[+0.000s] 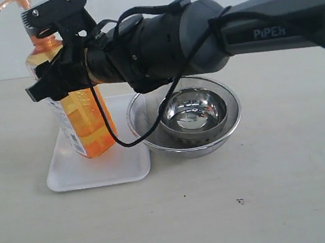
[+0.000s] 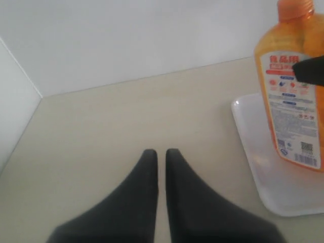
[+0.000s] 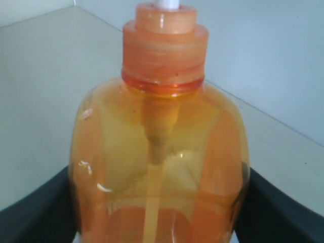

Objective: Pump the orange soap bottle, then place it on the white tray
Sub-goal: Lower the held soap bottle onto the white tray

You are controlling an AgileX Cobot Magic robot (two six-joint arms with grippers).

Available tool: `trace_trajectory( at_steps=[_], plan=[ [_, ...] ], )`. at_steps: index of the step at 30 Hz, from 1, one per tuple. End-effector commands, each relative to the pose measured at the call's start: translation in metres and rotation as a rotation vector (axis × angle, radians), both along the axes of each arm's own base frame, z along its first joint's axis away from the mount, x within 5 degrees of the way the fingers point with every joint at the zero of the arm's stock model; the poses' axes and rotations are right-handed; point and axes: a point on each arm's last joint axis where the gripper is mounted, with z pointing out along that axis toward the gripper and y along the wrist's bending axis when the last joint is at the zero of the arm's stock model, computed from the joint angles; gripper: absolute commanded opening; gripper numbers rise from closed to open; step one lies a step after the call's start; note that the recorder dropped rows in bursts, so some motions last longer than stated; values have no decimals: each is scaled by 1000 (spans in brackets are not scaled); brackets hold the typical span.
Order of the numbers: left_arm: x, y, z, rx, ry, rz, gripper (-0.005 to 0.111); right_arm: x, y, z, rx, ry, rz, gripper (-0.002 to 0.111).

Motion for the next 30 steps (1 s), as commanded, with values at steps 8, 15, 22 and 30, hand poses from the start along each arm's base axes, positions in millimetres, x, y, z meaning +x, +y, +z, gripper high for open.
trace_trajectory(
  at_steps=[8,15,22,30],
  plan=[
    [0,-4,-1,-12,-5,-43,5,3,2,5,3,-25,-1,0],
    [0,-4,-1,-7,-4,-43,5,2,2,5,-7,-34,9,25],
    [0,-3,0,17,-8,-49,5,4,1,6,-5,-37,-11,69],
    [1,-4,0,16,-17,-61,5,5,-1,8,14,-29,-37,89]
  ],
)
